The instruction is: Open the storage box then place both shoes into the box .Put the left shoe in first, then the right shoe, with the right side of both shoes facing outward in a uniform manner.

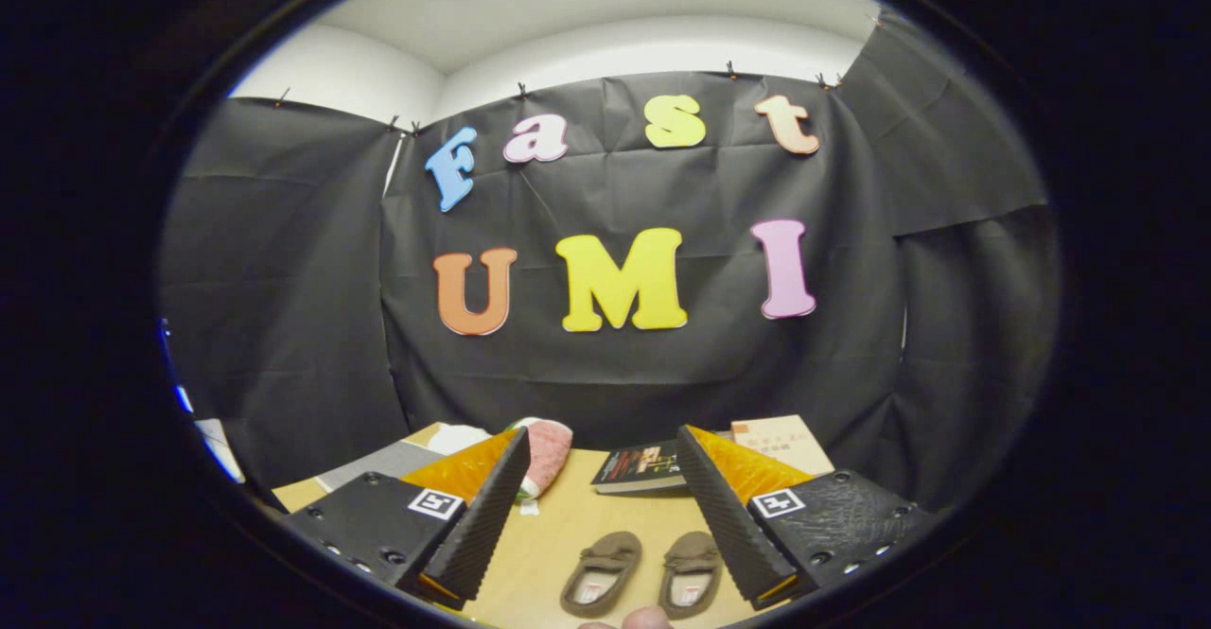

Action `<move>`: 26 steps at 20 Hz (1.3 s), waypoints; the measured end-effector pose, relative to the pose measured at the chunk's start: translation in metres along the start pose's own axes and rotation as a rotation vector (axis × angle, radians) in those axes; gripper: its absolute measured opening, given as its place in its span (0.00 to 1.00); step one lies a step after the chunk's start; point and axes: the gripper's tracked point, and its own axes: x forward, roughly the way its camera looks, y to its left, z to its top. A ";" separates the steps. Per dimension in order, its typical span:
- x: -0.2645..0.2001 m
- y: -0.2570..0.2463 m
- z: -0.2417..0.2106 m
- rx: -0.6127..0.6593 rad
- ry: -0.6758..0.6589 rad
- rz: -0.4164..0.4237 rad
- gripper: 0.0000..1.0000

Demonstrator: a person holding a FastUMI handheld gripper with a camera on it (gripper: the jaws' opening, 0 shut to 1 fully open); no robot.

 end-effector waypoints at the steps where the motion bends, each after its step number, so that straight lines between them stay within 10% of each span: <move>1: 0.007 0.006 -0.007 0.006 0.019 0.016 0.95; 15: 0.111 0.197 -0.183 0.182 0.328 0.211 0.96; 26: 0.133 0.222 -0.255 0.564 0.470 0.234 0.96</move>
